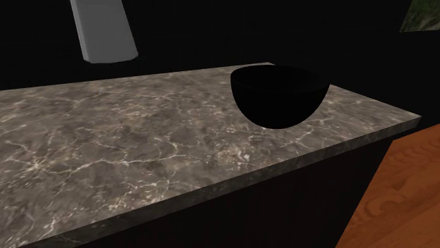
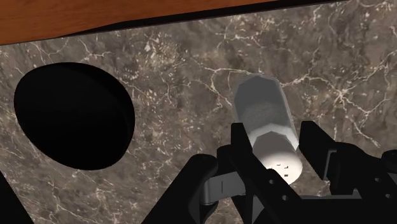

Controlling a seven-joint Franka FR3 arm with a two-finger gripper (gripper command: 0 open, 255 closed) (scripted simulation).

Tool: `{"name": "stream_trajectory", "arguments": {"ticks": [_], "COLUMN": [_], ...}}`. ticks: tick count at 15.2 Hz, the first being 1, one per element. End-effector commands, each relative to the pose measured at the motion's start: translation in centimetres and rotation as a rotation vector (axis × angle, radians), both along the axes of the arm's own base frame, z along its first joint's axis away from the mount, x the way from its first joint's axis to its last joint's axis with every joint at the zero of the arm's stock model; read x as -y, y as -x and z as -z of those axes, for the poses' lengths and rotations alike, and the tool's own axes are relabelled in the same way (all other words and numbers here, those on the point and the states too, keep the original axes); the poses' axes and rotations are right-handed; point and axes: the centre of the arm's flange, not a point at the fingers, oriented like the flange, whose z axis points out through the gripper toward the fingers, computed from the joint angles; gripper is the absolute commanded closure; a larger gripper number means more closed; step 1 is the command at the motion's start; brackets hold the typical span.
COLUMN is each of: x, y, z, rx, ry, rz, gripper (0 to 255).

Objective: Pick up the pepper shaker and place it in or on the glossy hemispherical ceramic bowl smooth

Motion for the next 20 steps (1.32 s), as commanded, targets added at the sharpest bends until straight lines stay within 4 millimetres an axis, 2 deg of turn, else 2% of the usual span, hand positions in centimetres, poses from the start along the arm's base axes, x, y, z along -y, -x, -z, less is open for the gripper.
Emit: {"name": "stream_trajectory", "arguments": {"ticks": [1,20], "x": [0.0,24.2], "y": [-0.1,-5.7], "z": [-0.7,-4.1], "rx": [0.0,0.0], "ry": [0.0,0.0], "rz": [0.0,0.0], "gripper": [255,255]}}
